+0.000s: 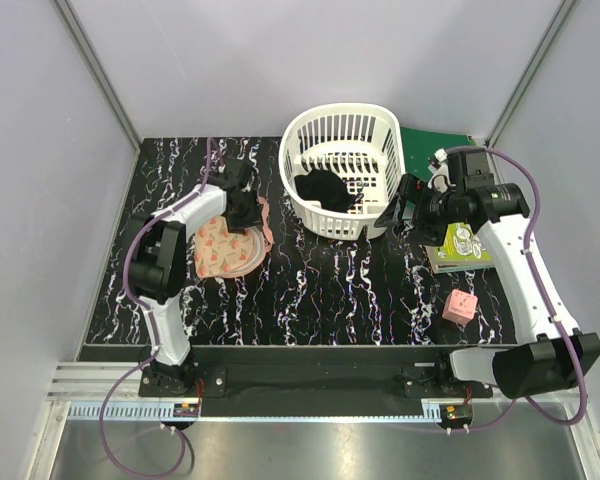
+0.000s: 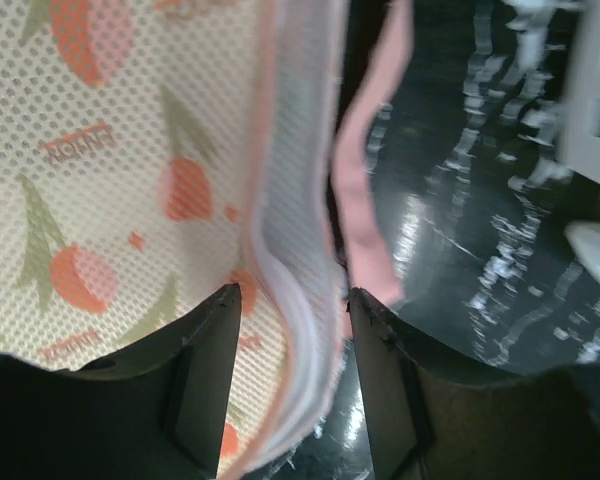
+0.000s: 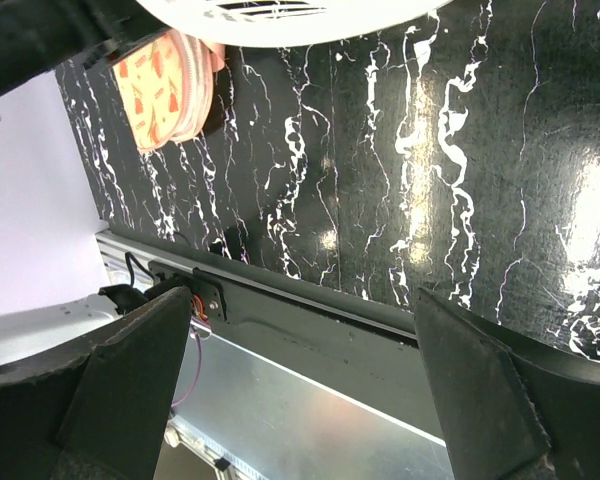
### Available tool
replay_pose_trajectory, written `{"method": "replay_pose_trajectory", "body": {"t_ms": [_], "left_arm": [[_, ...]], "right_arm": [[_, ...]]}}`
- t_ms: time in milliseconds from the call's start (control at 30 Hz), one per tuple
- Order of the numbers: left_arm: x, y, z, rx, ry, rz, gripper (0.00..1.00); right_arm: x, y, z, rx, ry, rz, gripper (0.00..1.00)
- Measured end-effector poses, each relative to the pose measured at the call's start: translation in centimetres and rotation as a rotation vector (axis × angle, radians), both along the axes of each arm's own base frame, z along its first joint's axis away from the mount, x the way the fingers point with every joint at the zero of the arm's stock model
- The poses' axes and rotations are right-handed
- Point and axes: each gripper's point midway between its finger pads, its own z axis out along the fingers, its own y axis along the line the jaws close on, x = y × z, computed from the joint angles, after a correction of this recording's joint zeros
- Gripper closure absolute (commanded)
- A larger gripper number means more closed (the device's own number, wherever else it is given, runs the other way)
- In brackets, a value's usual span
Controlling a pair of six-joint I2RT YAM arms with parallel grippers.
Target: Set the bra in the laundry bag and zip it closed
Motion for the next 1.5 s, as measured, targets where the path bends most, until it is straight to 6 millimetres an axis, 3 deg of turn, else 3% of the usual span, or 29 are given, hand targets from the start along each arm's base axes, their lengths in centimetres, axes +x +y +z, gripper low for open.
{"method": "replay_pose_trajectory", "body": {"t_ms": [133, 333, 567, 667, 700, 767, 867, 1000, 1100, 1233, 1300, 1333, 1367, 1433, 1500], "left_arm": [[0.4, 1.0, -1.7, 0.049, 0.039, 0.027, 0.47], [2.0, 1.6, -0.5, 0.088, -0.016, 0.051, 0.53], [2.8, 1.9, -0.8, 0.112, -0.018, 0.05, 0.71], [2.6, 2.0, -1.8, 0.123, 0.009, 0.046, 0.82], [2.5, 2.1, -2.1, 0.127, 0.016, 0.042, 0.97], [2.4, 2.3, -2.4, 0.137, 0.032, 0.034, 1.0], [2.8, 2.6, -1.6, 0.148, 0.03, 0.033, 1.0], [2.9, 4.3, 1.2, 0.177, -0.015, 0.067, 1.0], [1.6, 7.1, 5.3, 0.201, -0.083, 0.129, 1.0], [-2.6, 15.2, 11.8, 0.257, -0.21, 0.341, 1.0], [-5.5, 20.0, 13.0, 0.299, -0.238, 0.493, 0.69], [-7.5, 22.8, 12.9, 0.329, -0.231, 0.585, 0.54], [-9.7, 25.1, 12.3, 0.354, -0.198, 0.668, 0.34], [-13.3, 28.2, 10.6, 0.397, -0.109, 0.779, 0.26], [-15.4, 28.9, 9.2, 0.413, -0.036, 0.815, 0.2]], "right_arm": [[-0.8, -0.1, 0.4, 0.003, -0.018, 0.0, 0.0], [-1.6, -0.3, -0.3, 0.0, -0.004, -0.001, 0.0], [-1.6, -0.2, -0.6, 0.002, 0.003, -0.004, 0.0], [-1.4, -0.2, -0.5, 0.005, -0.004, -0.006, 0.0], [-1.3, -0.2, -0.5, 0.008, -0.007, -0.008, 0.0], [-1.1, -0.1, -0.4, 0.012, -0.013, -0.009, 0.0], [-0.9, 0.0, -0.4, 0.015, -0.016, -0.012, 0.0], [-0.6, 0.0, -0.4, 0.017, -0.022, -0.012, 0.0], [-0.3, 0.3, -0.8, 0.027, 0.001, -0.007, 0.0], [0.2, 0.8, -1.8, 0.042, 0.048, 0.001, 0.0], [0.5, 0.9, -2.3, 0.047, 0.068, 0.006, 0.0], [0.6, 1.0, -2.5, 0.049, 0.075, 0.008, 0.0], [0.7, 1.0, -2.6, 0.05, 0.08, 0.008, 0.0], [1.1, 1.1, -2.7, 0.046, 0.086, 0.005, 0.0], [1.8, 1.0, -2.4, 0.033, 0.083, -0.003, 0.0]]}}
